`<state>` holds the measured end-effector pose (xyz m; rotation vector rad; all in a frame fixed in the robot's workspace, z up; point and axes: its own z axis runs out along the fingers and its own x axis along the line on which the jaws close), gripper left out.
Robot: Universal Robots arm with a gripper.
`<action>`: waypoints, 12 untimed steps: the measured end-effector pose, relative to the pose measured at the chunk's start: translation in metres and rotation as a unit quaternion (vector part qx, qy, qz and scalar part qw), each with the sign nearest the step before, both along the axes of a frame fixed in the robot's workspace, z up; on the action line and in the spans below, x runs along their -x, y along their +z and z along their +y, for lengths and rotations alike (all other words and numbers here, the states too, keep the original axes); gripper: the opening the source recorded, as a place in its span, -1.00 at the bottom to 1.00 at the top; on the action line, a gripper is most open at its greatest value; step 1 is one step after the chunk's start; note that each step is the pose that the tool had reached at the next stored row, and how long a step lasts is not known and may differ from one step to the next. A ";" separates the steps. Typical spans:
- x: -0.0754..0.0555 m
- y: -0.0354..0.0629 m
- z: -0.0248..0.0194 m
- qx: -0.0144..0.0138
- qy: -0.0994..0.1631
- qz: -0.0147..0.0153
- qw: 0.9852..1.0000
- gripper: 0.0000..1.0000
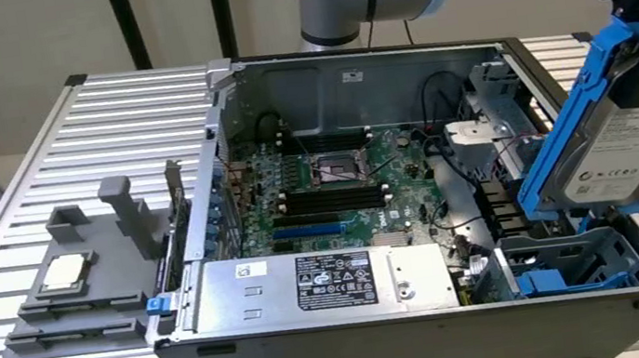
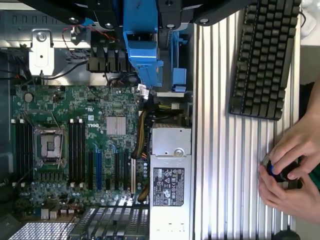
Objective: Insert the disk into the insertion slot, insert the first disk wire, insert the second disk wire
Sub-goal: 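Insert the disk into the insertion slot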
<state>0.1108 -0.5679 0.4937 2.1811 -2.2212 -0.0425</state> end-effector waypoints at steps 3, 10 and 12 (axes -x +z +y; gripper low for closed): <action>0.000 -0.0053 -0.0079 -0.001 0.000 0.000 1.000 -0.36; 0.002 -0.0182 -0.0100 -0.002 0.001 0.000 1.000 -0.36; 0.002 -0.0217 -0.0099 -0.002 0.004 0.000 1.000 -0.36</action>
